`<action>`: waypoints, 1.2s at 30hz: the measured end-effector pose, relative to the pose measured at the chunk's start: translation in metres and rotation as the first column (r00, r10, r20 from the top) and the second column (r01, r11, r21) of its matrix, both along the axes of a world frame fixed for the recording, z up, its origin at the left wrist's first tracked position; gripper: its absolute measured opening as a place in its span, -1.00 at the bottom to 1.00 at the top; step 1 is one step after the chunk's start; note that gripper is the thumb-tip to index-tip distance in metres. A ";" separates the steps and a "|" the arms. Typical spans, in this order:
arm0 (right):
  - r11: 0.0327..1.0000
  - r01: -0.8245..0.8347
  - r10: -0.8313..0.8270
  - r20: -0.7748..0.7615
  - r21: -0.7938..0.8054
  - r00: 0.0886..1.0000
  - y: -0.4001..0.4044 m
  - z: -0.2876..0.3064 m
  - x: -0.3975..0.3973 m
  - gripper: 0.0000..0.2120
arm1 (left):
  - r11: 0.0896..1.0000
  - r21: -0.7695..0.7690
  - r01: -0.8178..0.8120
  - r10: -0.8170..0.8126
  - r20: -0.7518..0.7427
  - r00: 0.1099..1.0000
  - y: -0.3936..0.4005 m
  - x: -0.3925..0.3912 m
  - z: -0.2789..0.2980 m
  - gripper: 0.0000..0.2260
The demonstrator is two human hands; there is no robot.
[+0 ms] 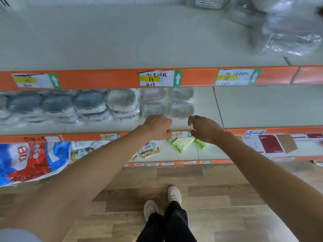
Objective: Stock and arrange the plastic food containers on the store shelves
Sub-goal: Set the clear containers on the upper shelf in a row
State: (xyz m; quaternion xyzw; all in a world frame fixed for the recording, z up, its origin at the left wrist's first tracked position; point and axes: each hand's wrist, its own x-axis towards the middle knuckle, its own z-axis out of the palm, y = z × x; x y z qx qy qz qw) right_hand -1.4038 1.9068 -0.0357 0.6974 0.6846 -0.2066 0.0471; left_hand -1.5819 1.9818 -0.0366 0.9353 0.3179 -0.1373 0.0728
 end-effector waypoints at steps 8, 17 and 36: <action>0.988 0.017 -0.035 0.116 0.153 0.993 -0.048 0.112 0.018 -0.70 | 0.942 0.008 0.335 -0.335 -0.009 0.942 -0.013 0.020 0.103 -0.86; 0.928 0.027 -0.096 0.171 0.370 0.981 -0.050 0.190 0.048 -0.69 | 0.935 0.160 0.315 -0.343 0.193 0.919 0.002 0.063 0.186 -0.89; 0.864 0.033 -0.076 0.065 0.502 0.995 0.051 0.196 0.135 -0.58 | 0.985 0.171 -0.015 -0.061 0.432 0.900 0.052 0.136 0.202 -0.41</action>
